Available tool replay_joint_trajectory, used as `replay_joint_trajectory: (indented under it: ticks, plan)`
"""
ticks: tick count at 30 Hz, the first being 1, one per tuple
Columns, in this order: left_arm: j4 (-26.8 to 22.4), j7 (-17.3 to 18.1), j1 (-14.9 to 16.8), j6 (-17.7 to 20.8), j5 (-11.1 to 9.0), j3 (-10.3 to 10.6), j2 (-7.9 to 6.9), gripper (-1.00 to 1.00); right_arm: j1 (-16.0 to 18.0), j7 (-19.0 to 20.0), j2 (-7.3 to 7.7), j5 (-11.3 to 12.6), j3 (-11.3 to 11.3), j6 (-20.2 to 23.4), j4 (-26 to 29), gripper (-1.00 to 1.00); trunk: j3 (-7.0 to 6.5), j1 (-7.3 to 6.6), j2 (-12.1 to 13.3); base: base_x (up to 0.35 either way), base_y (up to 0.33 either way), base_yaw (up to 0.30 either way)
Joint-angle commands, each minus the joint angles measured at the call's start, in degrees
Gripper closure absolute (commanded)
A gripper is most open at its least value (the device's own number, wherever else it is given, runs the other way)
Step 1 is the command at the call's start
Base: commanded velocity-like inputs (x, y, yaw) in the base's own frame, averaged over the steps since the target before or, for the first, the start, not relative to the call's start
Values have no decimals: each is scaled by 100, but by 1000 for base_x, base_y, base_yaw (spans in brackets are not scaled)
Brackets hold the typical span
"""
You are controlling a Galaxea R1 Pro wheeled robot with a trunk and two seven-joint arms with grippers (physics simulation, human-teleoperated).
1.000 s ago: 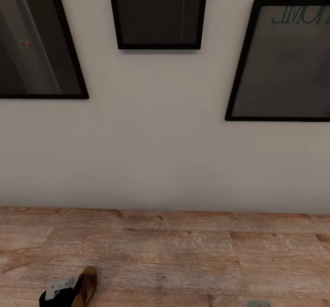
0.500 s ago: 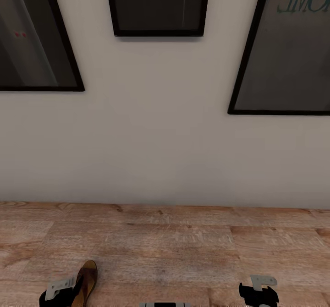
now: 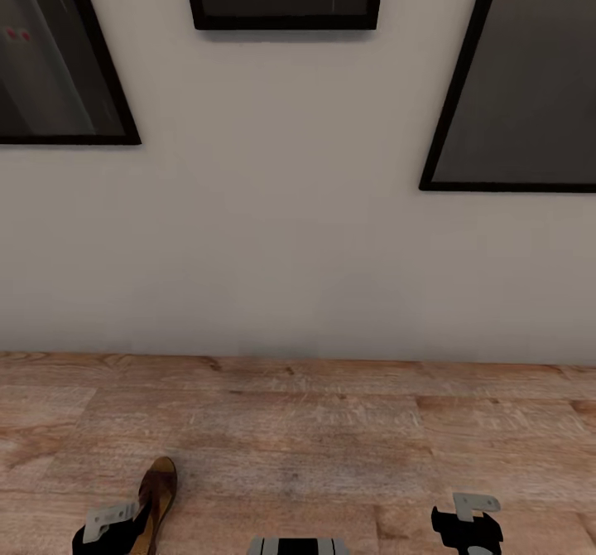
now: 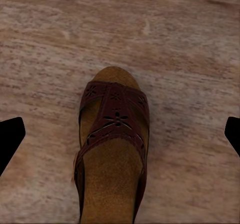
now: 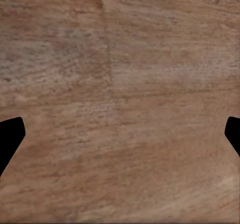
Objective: Pick up the two gym shoes and the two sandals from the corridor floor and place them onto the hallstand (shoe rack) in the corridor, making sure they are on the rack and not on the floor. Arrange them so the two gym shoes are next to each other and the two sandals are next to each other.
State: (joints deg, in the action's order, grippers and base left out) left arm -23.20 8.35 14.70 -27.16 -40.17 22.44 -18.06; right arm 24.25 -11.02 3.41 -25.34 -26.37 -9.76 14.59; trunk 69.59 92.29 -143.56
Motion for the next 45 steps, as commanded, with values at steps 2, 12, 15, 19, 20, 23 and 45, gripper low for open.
replay_joint_trajectory:
  ticks: [2, 12, 15, 19, 20, 23, 45]
  plan:
    - [0, 0, 0, 0, 0, 1, 1, -100, 0, 1, -2, -1, 0, 0, 2, -100, 0, 0, 0, 0, 0, 0]
    - [-5, 0, 0, 0, 0, 13, 12, -100, 1, 4, -10, -3, 7, 0, 6, -100, 44, 5, -3, 0, 0, 0]
    - [-6, 0, -1, 0, 2, 17, 20, -100, 1, 4, -12, -4, 8, 0, 7, -100, 111, 13, -7, 0, 0, 0]
    - [-8, 0, -2, 0, 9, 17, 32, -100, 1, 7, -20, -5, 7, 0, 8, -100, 199, 23, -12, 0, 0, 0]
    - [-8, 0, 0, 0, 18, 16, 33, -100, 1, 8, -21, -5, 5, 0, 8, -100, 222, 26, -13, 0, 0, 0]
    - [-8, 0, -1, 0, 42, 16, 36, -100, 1, 9, -22, -5, 5, 0, 9, -100, 288, 34, -17, 0, 0, 0]
    - [-9, 0, 2, 0, 191, -2, 39, -100, 1, 12, -27, -6, 5, 0, 0, -100, 775, 90, -47, 0, 0, 0]
